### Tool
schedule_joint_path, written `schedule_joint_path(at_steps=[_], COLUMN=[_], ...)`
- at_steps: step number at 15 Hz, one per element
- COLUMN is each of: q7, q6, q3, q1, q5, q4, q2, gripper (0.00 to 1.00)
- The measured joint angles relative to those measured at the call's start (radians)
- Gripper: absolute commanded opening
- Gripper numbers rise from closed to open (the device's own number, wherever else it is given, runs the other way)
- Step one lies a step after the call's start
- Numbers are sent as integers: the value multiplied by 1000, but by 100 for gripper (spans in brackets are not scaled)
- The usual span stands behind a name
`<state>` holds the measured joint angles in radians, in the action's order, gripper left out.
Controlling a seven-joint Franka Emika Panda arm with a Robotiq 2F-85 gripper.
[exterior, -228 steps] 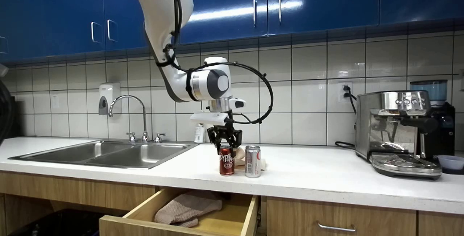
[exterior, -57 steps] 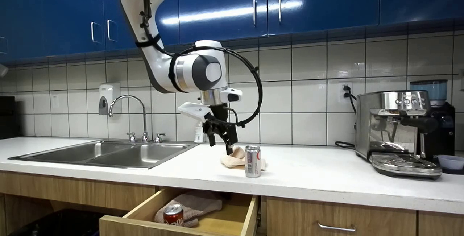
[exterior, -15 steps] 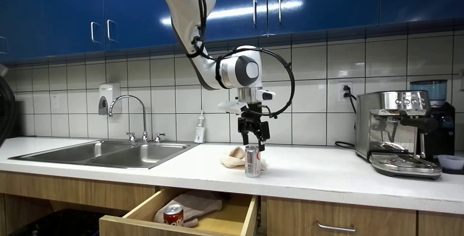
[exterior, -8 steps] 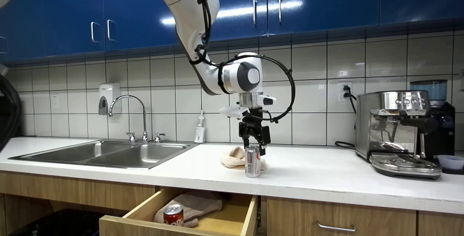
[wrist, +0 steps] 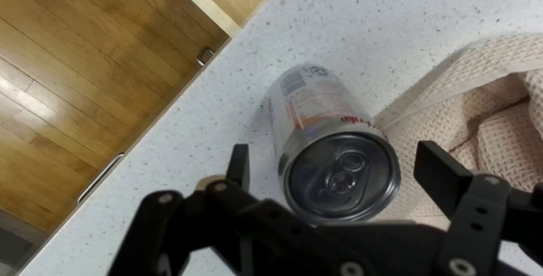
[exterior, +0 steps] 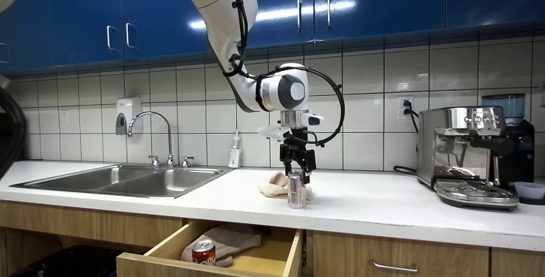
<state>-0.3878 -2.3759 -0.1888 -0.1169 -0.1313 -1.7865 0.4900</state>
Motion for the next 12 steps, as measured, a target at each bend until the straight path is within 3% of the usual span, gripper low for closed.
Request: schedule_joint_path(at_steps=[2, 3, 5, 9, 12], q7=[0, 0, 0, 0, 0], q6=[1, 2, 2, 2, 2], q3=[0, 0, 0, 0, 0], q1=[0, 0, 0, 0, 0], q5=[-2, -2, -3, -4, -4], q4=[0, 0, 0, 0, 1], q2=[2, 3, 5, 7, 7], gripper=[95, 74, 69, 38, 38])
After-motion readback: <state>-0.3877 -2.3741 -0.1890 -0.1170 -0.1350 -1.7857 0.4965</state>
